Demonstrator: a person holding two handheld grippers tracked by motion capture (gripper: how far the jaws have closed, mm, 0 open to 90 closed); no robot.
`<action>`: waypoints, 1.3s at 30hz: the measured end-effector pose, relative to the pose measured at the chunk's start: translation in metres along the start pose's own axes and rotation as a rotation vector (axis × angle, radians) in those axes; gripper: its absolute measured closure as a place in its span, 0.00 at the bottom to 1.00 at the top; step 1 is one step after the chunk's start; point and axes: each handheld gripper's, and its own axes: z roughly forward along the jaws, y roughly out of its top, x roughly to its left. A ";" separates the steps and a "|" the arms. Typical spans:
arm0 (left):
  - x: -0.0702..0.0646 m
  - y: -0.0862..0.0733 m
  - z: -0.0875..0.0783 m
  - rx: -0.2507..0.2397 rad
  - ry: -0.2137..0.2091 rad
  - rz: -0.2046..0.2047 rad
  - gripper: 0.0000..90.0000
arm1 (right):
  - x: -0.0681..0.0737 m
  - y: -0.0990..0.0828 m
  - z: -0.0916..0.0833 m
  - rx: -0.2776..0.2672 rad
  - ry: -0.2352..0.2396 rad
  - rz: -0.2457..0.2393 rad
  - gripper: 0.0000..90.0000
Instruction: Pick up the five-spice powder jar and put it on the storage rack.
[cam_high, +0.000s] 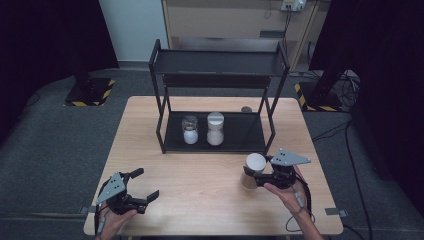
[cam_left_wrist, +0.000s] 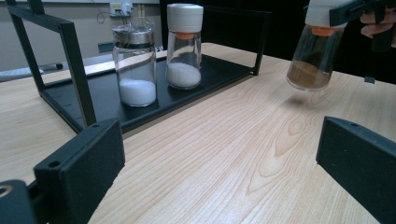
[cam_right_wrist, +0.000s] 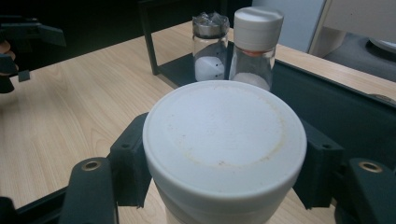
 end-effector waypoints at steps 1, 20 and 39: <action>0.000 0.000 0.000 0.001 0.000 0.001 0.00 | -0.001 0.002 0.001 0.001 0.004 0.002 0.38; 0.000 0.000 0.000 -0.003 0.000 -0.002 0.00 | -0.011 0.041 0.015 -0.012 0.014 0.017 0.38; 0.000 0.000 0.000 0.001 -0.007 0.001 0.00 | -0.017 0.083 0.040 -0.005 -0.041 0.011 0.38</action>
